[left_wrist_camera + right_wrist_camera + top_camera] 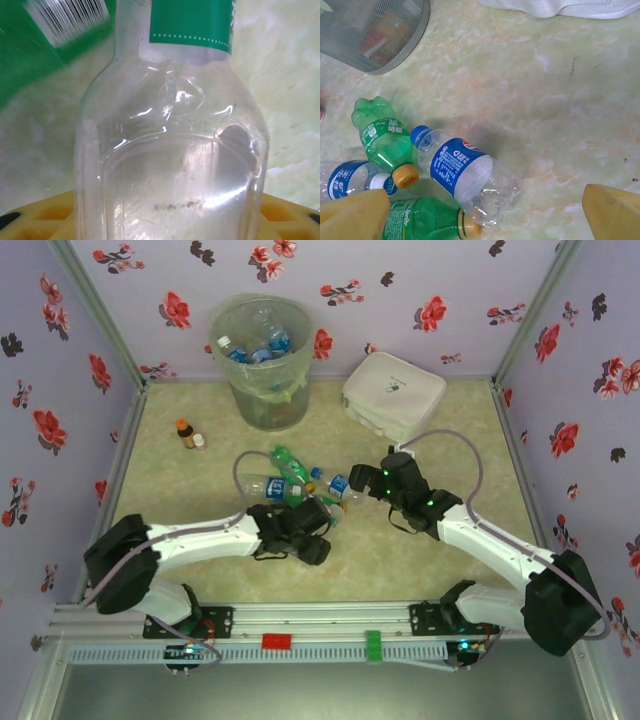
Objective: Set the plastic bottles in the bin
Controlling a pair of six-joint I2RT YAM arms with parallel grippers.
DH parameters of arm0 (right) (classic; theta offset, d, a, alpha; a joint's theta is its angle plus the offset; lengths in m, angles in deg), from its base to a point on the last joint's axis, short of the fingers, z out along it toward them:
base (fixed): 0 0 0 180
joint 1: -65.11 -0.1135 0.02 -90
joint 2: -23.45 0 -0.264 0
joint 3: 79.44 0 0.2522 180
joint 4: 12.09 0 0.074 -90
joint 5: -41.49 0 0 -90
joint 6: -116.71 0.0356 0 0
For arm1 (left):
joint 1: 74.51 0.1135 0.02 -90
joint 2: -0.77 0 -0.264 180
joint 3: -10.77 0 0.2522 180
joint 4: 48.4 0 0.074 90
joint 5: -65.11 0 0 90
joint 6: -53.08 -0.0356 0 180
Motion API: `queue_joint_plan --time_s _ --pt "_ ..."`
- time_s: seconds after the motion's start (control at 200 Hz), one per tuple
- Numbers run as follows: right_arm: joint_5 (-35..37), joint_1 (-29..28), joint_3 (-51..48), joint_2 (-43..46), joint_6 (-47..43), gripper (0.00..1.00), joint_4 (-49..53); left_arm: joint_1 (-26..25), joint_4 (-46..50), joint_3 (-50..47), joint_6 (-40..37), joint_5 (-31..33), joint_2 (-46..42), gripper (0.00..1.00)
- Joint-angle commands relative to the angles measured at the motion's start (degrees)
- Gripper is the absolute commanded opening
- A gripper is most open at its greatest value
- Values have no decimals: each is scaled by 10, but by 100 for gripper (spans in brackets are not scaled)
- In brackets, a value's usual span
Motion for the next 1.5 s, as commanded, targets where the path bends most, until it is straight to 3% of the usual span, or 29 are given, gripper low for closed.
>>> queue_joint_plan --time_s 0.0,0.285,0.5,0.63,0.81,1.07,1.38,1.495 --pt "16 5 9 4 -5 100 10 0 -21 0 4 55 -59 36" --pt "20 8 19 -4 -1 100 0 77 -144 -19 9 144 -152 34" --pt "-9 8 37 -40 -3 100 -16 172 -242 21 -91 133 -157 30" --pt "-28 8 45 -68 2 100 -38 233 -258 97 -155 123 -129 30" --pt "-62 8 78 -121 -1 100 -42 325 -283 210 -185 67 -58 30" --pt "-57 7 115 -154 2 100 -11 416 -204 449 -208 -14 108 29" --pt "-45 7 98 -133 0 100 -10 466 75 886 -232 -58 379 31" --pt "-36 7 88 -123 0 100 -8 471 150 986 -233 -53 445 32"
